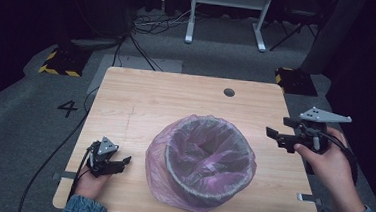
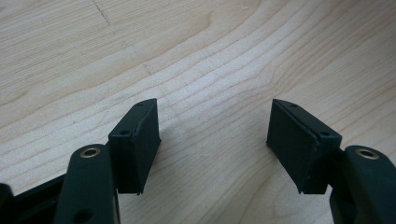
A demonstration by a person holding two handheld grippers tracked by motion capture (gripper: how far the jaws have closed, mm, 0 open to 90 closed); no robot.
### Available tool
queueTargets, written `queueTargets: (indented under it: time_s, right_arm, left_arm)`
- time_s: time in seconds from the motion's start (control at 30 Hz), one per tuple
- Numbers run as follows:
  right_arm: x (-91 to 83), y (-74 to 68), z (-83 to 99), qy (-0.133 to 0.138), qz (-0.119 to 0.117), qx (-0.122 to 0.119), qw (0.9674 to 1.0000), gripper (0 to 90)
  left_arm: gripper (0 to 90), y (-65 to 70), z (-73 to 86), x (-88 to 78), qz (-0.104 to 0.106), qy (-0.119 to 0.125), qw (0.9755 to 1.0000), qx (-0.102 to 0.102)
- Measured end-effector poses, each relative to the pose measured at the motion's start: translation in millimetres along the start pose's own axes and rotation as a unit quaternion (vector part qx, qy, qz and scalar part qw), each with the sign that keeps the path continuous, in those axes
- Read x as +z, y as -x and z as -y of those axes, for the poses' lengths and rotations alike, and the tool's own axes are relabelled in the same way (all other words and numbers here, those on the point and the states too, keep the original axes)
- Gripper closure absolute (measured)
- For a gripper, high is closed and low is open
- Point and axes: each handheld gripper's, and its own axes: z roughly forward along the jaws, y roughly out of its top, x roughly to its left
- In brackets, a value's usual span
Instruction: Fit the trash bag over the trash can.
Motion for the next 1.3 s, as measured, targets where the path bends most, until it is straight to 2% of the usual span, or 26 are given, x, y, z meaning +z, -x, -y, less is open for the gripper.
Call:
queueTargets:
  time_s: [0.2,0.37,0.53,0.7,0.93,1.1,1.3]
  right_arm:
    - [-11.1,16.3,19.6,-0.008,0.016,0.014,0.9998,25.2]
    - [-16.2,26.2,36.5,-0.018,0.017,0.018,0.9995,24.9]
    - [-16.5,31.3,53.0,-0.027,0.009,0.011,0.9995,23.9]
    - [-8.9,32.0,73.8,-0.047,0.000,-0.001,0.9989,23.7]
    - [2.6,32.4,94.8,-0.055,0.004,0.005,0.9985,23.7]
    - [11.9,29.7,106.5,-0.072,0.012,-0.008,0.9973,22.1]
    - [24.6,27.4,122.3,-0.080,0.005,0.003,0.9968,22.1]
  left_arm:
    - [33.9,0.7,0.1,0.2,-0.001,0.000,1.0000,-0.002]
    - [33.5,0.8,0.1,0.2,-0.001,0.000,1.0000,-0.002]
    - [33.5,0.8,0.1,0.2,-0.001,0.000,1.0000,-0.002]
    - [33.4,1.1,0.1,0.1,-0.002,-0.001,1.0000,-0.002]
    - [33.3,1.1,0.1,0.2,-0.002,0.000,1.0000,-0.003]
    - [33.3,1.2,0.1,0.2,-0.002,0.000,1.0000,-0.003]
    - [33.3,1.2,0.1,0.2,-0.002,0.000,1.0000,-0.004]
